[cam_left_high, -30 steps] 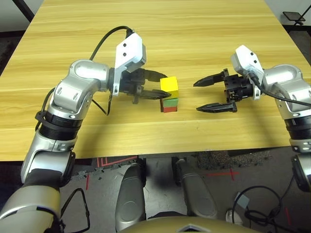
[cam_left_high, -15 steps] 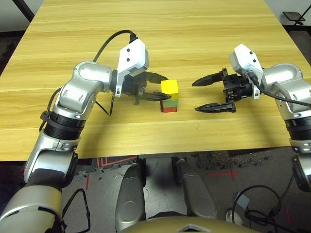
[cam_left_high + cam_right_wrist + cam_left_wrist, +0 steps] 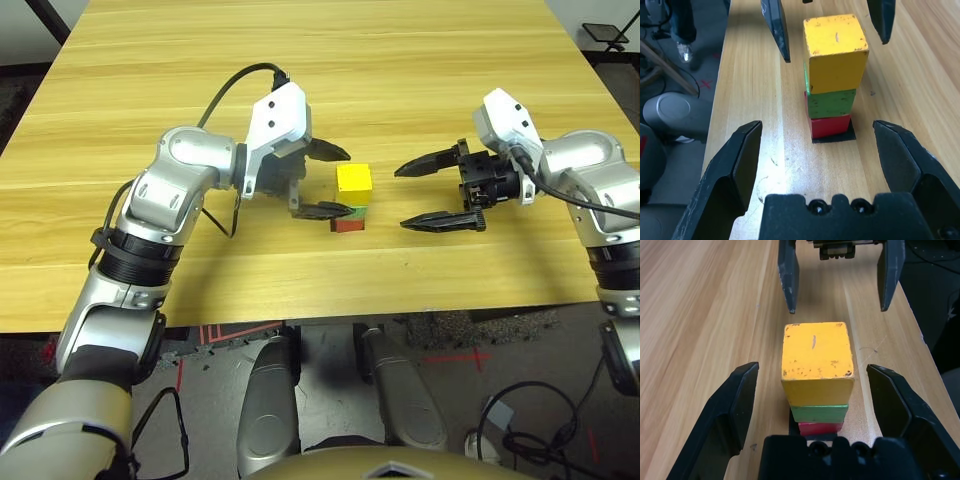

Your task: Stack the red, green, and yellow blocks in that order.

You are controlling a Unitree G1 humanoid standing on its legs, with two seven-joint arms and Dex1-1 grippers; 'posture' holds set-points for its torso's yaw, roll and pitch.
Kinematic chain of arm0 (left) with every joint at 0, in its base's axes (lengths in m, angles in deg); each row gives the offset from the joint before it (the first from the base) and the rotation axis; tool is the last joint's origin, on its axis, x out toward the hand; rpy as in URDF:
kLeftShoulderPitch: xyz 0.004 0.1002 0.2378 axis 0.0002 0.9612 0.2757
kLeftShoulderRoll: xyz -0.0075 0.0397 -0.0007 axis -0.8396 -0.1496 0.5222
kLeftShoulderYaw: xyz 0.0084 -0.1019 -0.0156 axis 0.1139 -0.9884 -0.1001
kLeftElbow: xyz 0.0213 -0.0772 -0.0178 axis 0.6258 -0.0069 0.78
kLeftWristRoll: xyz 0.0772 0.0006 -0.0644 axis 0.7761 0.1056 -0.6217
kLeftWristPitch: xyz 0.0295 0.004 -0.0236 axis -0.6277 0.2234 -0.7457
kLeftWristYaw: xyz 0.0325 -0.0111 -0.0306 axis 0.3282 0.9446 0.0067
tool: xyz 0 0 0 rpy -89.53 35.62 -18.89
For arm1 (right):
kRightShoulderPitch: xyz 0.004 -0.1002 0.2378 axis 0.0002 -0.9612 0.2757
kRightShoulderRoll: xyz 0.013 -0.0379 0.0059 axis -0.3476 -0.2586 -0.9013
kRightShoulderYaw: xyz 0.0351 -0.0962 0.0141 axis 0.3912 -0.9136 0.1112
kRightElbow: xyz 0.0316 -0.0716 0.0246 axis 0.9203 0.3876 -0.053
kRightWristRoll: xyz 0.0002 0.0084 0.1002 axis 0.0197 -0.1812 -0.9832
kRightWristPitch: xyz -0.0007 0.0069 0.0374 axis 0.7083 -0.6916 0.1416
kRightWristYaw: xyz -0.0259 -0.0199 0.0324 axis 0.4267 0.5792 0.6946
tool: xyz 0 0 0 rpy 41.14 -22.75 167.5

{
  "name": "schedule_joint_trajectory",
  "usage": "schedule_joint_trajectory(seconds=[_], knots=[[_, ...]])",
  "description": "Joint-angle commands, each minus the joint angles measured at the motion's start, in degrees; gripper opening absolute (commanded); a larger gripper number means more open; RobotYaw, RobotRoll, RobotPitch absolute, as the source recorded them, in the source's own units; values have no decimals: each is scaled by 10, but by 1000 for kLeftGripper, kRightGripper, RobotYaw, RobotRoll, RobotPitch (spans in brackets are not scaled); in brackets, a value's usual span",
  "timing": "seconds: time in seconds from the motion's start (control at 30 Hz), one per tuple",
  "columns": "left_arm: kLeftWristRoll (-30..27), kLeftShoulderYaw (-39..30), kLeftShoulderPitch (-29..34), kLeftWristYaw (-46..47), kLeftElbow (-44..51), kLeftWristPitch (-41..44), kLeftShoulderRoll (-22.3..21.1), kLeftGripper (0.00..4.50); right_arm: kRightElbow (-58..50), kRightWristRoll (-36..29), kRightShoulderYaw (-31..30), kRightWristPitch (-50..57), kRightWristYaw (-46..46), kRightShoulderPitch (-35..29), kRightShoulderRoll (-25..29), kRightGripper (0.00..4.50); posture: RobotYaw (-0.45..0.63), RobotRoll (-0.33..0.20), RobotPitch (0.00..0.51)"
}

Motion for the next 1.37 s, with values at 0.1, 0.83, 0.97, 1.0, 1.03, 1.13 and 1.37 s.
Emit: schedule_joint_trajectory(seconds=[0.1, 0.83, 0.97, 1.0, 1.03, 1.13, 1.37], knots=[[-171, -173, -8, 101, 122, 159, -1, 4478, 10, -44, 57, 37, -9, 0, 12, 4500, -42, -93, 262], [8, -362, 453, 555, 118, -79, 152, 4478, -6, 104, 206, 88, -635, -191, -162, 4500, -27, -126, 267], [32, -353, 445, 576, 82, -130, 162, 4478, 10, 114, 230, 9, -671, -222, -174, 4500, -54, -130, 268], [36, -349, 440, 578, 75, -141, 163, 4478, 14, 113, 235, -6, -673, -228, -176, 4500, -66, -131, 268], [38, -348, 433, 579, 67, -154, 163, 4478, 18, 112, 239, -36, -672, -234, -180, 4500, -72, -133, 268], [52, -344, 415, 585, 42, -201, 162, 4478, 60, 112, 244, -183, -644, -240, -187, 4500, -96, -137, 279], [71, -329, 401, 606, 13, -257, 171, 4478, 143, 110, 253, -314, -639, -248, -187, 4500, -99, -130, 274]])
